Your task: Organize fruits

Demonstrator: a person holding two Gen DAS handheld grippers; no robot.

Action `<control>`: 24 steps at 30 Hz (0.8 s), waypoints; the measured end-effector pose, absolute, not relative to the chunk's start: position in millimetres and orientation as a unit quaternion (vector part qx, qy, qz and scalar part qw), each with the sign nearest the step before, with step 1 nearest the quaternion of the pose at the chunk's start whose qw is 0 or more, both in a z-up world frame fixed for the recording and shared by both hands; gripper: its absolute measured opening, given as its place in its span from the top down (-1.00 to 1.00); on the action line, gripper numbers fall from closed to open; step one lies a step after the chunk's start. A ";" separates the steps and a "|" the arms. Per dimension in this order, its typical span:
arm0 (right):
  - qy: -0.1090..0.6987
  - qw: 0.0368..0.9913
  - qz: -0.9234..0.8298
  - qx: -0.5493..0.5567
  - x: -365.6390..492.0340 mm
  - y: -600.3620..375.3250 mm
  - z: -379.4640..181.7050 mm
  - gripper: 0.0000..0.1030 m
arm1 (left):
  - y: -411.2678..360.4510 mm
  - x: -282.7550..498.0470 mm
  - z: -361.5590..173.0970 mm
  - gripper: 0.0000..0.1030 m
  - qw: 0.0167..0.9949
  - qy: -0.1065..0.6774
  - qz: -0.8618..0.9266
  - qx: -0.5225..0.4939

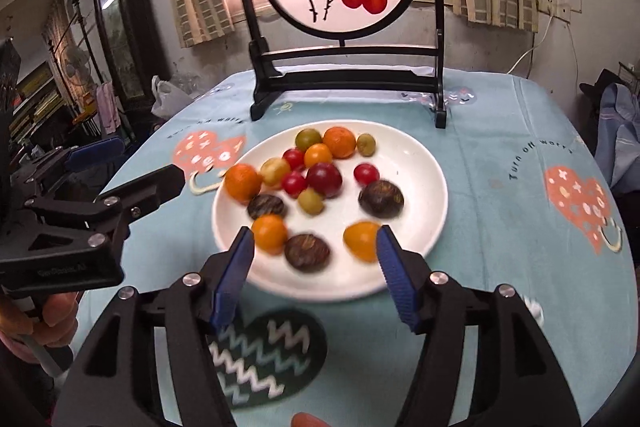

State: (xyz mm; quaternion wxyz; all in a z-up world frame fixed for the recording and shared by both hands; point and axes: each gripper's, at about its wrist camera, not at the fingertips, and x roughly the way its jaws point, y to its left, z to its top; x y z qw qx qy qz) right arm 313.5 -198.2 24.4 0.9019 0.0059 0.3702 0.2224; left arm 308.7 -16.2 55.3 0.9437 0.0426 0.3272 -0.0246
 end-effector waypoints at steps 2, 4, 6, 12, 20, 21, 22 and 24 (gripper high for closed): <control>0.358 0.906 0.225 0.003 285.6 -202.3 24.1 -0.97 | -16.1 284.8 53.8 -0.96 0.945 0.324 -0.026 0.040; 0.342 0.913 0.221 -0.008 262.3 -204.9 21.1 -0.97 | -16.3 262.5 46.8 -0.96 0.944 0.327 -0.035 0.035; 0.337 0.915 0.220 -0.018 243.9 -207.3 13.5 -0.97 | -16.2 244.0 34.4 -0.96 0.941 0.334 -0.044 0.029; 0.352 0.916 0.186 -0.043 215.3 -213.0 -19.0 -0.97 | -12.9 219.6 0.2 -0.96 0.932 0.361 -0.025 0.032; 0.353 0.914 0.189 -0.071 201.2 -207.2 -30.1 -0.97 | -3.3 206.3 -21.9 -0.96 0.927 0.374 -0.012 0.035; 0.353 0.914 0.188 -0.070 201.1 -207.6 -30.1 -0.97 | -2.9 205.8 -22.6 -0.96 0.926 0.375 -0.010 0.035; 0.353 0.915 0.186 -0.070 201.2 -208.1 -30.0 -0.97 | -2.6 204.6 -23.4 -0.96 0.926 0.375 -0.009 0.036; 0.353 0.915 0.182 -0.067 201.3 -209.8 -30.1 -0.97 | -2.9 202.6 -23.3 -0.96 0.928 0.372 -0.008 0.039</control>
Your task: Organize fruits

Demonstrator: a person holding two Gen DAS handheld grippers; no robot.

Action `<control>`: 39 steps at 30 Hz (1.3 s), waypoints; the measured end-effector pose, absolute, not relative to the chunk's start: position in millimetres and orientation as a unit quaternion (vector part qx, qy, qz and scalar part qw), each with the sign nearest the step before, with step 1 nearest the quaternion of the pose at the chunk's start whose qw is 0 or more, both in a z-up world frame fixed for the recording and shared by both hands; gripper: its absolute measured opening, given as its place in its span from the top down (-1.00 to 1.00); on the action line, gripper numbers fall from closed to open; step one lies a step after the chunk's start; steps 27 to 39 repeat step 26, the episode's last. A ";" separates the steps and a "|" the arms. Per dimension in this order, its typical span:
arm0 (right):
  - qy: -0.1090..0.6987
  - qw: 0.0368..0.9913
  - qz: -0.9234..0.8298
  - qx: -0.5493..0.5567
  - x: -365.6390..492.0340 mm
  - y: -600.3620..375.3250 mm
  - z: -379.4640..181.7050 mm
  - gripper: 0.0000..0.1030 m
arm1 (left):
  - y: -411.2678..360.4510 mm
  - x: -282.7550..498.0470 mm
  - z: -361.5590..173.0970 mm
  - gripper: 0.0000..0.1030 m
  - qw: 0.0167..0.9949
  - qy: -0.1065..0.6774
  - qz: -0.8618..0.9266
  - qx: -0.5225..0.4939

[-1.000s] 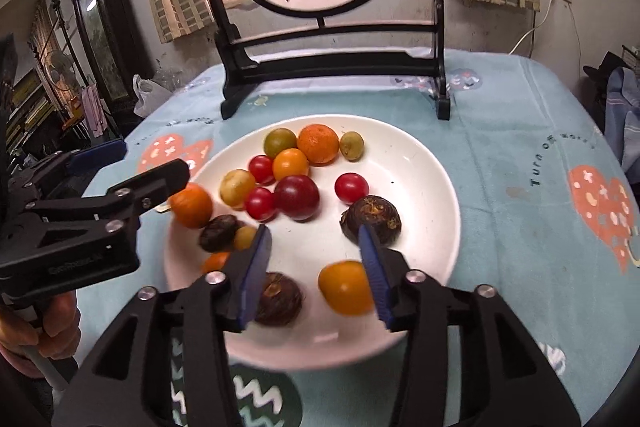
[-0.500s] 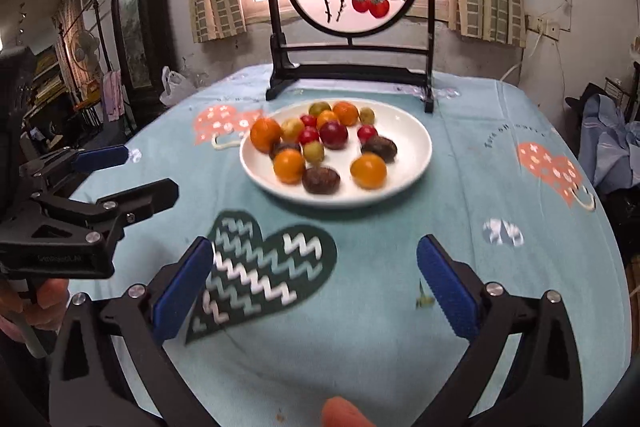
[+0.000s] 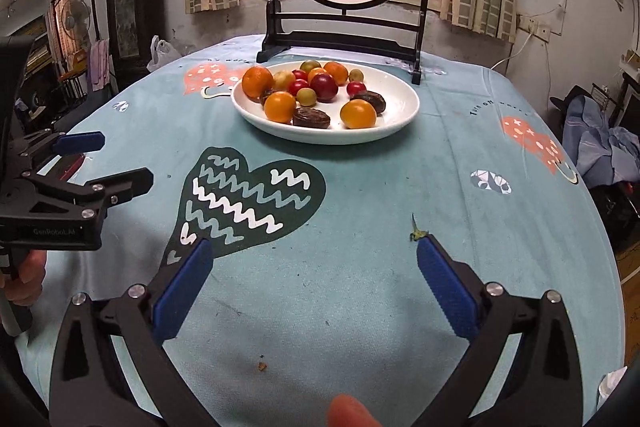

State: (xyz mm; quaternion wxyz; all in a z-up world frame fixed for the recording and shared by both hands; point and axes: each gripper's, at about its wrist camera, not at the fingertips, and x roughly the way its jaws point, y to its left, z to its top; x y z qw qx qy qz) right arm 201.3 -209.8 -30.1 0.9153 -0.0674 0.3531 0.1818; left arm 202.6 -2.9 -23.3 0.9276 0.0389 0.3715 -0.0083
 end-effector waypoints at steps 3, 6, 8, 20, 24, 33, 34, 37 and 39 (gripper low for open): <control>0.353 0.916 0.180 -0.062 201.0 -212.2 -29.6 -0.97 | -3.4 201.9 -22.8 -0.96 0.928 0.370 -0.009 0.040; 0.353 0.917 0.179 -0.059 200.5 -213.7 -29.2 -0.97 | -4.3 201.5 -22.8 -0.96 0.928 0.369 -0.006 0.044; 0.353 0.917 0.178 -0.057 200.3 -214.2 -29.4 -0.97 | -4.6 201.3 -23.0 -0.96 0.928 0.370 -0.006 0.045; 0.356 0.917 0.173 -0.047 201.4 -218.2 -29.9 -0.97 | -5.1 201.0 -24.2 -0.96 0.930 0.365 0.001 0.051; 0.358 0.916 0.174 -0.045 201.7 -219.4 -29.9 -0.97 | -5.7 201.2 -25.2 -0.96 0.929 0.365 0.006 0.055; 0.361 0.915 0.173 -0.044 202.4 -219.8 -30.7 -0.97 | -6.3 200.8 -26.0 -0.96 0.929 0.366 0.004 0.057; 0.361 0.915 0.173 -0.044 202.4 -219.8 -30.7 -0.97 | -6.3 200.8 -26.0 -0.96 0.929 0.366 0.004 0.057; 0.361 0.915 0.173 -0.044 202.4 -219.8 -30.7 -0.97 | -6.3 200.8 -26.0 -0.96 0.929 0.366 0.004 0.057; 0.361 0.915 0.173 -0.044 202.4 -219.8 -30.7 -0.97 | -6.3 200.8 -26.0 -0.96 0.929 0.366 0.004 0.057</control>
